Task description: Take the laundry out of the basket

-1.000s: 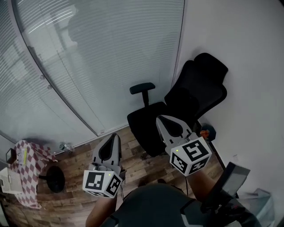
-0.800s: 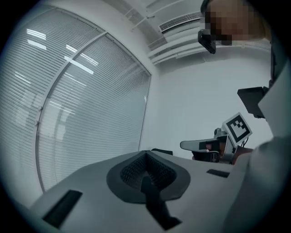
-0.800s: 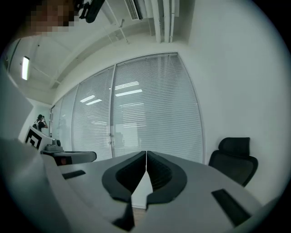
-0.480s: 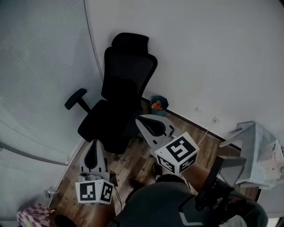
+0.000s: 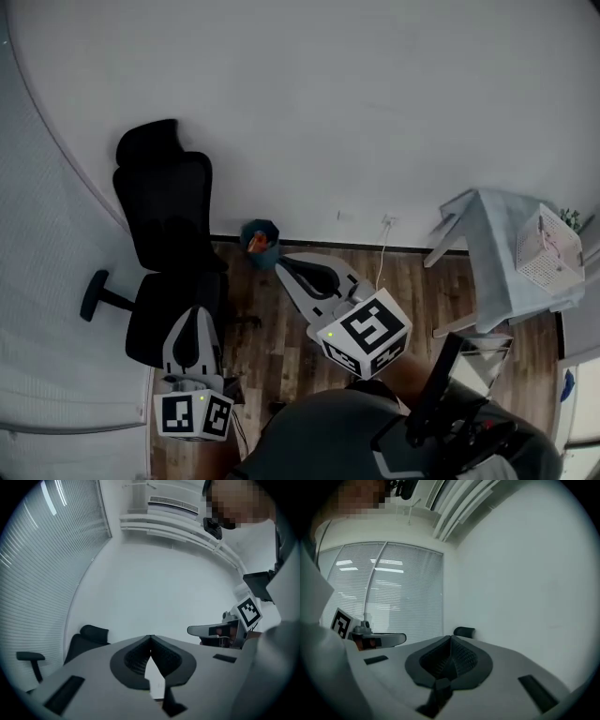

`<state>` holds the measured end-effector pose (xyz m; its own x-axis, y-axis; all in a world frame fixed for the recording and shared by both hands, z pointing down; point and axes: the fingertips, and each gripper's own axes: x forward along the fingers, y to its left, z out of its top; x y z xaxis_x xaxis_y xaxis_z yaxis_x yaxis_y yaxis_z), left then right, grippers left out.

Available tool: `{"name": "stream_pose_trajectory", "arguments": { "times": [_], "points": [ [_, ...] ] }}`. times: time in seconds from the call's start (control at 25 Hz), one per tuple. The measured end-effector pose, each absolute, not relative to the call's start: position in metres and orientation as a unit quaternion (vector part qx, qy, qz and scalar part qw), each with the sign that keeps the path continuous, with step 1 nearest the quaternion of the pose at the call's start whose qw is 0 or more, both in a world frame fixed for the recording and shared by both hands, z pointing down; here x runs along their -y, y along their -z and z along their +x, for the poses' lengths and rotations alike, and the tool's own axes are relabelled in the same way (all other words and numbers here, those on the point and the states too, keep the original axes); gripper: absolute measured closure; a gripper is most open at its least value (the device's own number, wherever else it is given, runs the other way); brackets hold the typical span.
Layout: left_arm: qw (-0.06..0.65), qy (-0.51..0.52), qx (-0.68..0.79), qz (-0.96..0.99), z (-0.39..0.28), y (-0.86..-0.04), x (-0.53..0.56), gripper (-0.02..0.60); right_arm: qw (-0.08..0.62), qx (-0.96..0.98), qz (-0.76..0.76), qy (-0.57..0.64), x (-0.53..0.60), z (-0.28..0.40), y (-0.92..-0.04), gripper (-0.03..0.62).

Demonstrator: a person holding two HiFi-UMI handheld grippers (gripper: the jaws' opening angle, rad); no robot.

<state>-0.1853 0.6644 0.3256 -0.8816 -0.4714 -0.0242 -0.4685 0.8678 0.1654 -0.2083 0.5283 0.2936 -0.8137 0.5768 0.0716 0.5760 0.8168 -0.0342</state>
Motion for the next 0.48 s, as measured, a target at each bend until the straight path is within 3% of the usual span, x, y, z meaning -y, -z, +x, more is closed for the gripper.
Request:
{"name": "stream_pose_trajectory", "arguments": {
  "times": [0.48],
  "points": [
    [0.037, 0.083, 0.912, 0.4, -0.217, -0.331, -0.34, 0.572, 0.025, 0.988, -0.142, -0.049, -0.191, -0.192, -0.301, 0.577]
  ]
}}
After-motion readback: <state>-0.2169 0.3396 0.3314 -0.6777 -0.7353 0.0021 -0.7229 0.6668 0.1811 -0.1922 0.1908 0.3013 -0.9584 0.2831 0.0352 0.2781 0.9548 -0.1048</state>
